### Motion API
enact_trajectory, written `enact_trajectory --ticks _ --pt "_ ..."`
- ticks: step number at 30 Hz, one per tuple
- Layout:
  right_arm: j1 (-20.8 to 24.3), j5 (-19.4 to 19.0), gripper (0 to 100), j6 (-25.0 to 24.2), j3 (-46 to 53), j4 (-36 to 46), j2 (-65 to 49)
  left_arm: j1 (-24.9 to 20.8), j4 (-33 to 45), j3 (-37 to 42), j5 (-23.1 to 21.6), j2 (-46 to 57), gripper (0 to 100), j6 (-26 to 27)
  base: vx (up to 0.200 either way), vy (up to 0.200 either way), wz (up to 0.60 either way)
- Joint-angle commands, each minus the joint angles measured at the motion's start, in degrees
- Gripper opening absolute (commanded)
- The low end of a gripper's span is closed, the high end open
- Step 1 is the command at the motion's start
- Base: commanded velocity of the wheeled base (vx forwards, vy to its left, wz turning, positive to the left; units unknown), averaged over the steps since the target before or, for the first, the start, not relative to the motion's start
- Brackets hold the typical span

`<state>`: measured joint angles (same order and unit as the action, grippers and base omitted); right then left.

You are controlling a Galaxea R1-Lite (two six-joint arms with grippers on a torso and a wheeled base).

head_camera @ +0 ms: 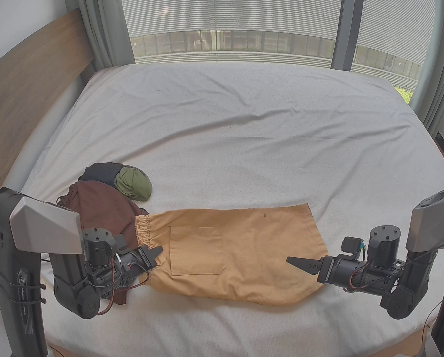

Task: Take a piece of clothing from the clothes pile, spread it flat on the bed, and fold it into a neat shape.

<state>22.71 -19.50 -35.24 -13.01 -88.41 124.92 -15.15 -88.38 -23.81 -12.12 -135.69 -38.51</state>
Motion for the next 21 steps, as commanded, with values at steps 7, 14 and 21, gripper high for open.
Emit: enact_trajectory --ticks 7,14,21 --pt "0.3 0.1 100 0.0 0.0 0.0 0.9 2.3 -0.1 3.1 -0.1 2.1 0 1.9 0.0 0.0 0.0" --pt "0.4 0.1 100 0.0 0.0 0.0 1.5 3.2 0.1 5.2 0.0 3.2 0 3.5 0.0 0.0 0.0" --pt "0.5 0.1 100 0.0 0.1 0.0 1.5 3.3 0.5 5.8 1.4 3.2 0 7.7 0.0 0.0 0.0"
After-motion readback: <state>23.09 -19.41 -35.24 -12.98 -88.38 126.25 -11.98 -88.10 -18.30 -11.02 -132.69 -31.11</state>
